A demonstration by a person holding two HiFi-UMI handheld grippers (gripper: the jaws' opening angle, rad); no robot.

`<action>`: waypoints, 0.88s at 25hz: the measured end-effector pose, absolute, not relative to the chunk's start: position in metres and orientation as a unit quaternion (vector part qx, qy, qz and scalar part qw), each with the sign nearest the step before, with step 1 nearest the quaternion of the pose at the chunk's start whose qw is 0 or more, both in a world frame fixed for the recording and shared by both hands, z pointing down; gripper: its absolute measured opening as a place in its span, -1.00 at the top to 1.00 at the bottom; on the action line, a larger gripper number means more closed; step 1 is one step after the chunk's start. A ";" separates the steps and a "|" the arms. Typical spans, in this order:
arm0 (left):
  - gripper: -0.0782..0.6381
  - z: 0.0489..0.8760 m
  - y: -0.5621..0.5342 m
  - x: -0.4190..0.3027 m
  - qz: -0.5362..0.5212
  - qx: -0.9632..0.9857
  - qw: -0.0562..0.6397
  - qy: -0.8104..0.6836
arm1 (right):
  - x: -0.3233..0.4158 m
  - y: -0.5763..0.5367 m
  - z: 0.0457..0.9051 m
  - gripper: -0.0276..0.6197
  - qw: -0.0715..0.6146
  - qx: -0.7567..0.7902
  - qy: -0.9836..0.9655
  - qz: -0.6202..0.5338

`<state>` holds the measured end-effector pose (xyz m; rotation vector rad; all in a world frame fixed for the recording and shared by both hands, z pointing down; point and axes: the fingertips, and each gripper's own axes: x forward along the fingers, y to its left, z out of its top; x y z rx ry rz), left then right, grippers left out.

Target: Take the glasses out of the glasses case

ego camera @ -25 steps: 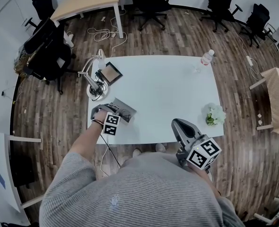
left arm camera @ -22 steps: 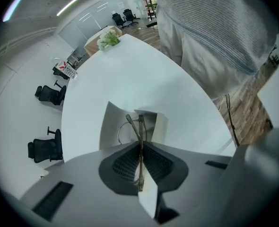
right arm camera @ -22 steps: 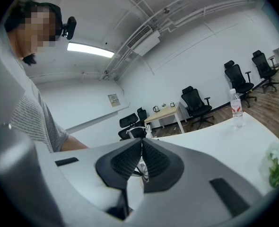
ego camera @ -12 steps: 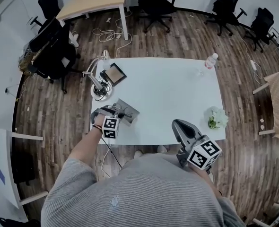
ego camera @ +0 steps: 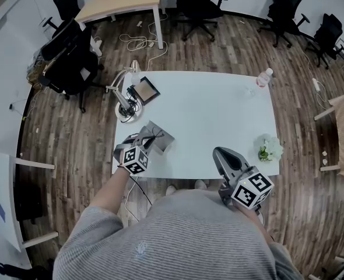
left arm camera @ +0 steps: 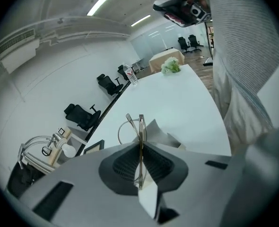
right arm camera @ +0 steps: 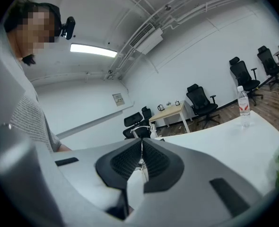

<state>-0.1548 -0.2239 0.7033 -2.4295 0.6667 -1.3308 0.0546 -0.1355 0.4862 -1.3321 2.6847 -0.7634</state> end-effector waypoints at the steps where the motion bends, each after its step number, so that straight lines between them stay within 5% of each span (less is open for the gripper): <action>1: 0.70 0.704 -0.224 -0.156 -0.458 -0.846 0.135 0.238 | 0.054 -0.136 0.486 0.86 0.025 -0.428 0.869 -0.247; 22: 0.70 0.636 -0.246 -0.156 -0.173 -0.885 -0.115 0.416 | 0.055 -0.137 0.489 0.86 0.027 -0.422 0.873 -0.243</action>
